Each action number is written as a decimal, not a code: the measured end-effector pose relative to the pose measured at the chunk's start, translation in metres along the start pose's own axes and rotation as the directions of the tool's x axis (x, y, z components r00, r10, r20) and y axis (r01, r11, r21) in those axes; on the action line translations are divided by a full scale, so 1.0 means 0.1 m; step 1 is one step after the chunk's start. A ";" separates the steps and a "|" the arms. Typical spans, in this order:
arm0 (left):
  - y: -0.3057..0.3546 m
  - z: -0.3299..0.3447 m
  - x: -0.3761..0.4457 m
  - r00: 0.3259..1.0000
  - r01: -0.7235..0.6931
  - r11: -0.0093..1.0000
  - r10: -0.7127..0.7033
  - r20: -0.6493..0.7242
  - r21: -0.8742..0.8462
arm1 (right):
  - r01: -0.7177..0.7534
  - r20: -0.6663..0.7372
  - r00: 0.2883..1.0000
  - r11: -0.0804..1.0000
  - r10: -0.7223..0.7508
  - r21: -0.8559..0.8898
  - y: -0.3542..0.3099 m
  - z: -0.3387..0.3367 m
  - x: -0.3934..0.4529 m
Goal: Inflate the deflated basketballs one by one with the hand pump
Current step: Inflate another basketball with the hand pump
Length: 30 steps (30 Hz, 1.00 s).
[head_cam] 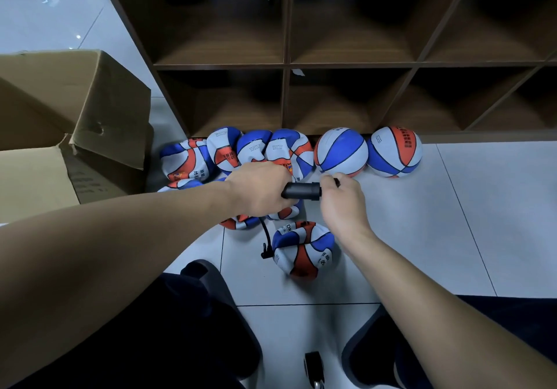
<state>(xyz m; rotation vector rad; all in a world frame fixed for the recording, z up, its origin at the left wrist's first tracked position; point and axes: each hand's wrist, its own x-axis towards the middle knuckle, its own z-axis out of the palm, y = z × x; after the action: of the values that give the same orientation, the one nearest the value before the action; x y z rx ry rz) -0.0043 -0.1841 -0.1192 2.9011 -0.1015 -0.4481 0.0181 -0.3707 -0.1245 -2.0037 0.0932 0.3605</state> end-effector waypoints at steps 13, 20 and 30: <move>-0.44 0.01 -0.02 0.983 0.067 0.993 -0.050 0.174 -0.096 | -0.080 -0.061 0.995 0.997 0.079 -0.012 0.13 -0.55 0.41; -0.25 -0.02 -0.08 0.990 0.075 0.997 -0.074 0.121 -0.003 | -0.056 -0.068 0.996 0.997 0.053 -0.046 0.10 -0.35 0.26; 0.06 0.01 -0.07 0.998 0.040 0.999 -0.041 0.042 0.028 | -0.002 -0.013 1.000 0.998 0.001 -0.064 -0.01 -0.03 -0.03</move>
<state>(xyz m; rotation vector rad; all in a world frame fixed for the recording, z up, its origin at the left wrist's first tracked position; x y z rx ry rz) -0.0112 -0.1894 -0.1168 2.9251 -0.0554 -0.5198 0.0161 -0.3730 -0.1216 -2.0692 0.0929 0.3552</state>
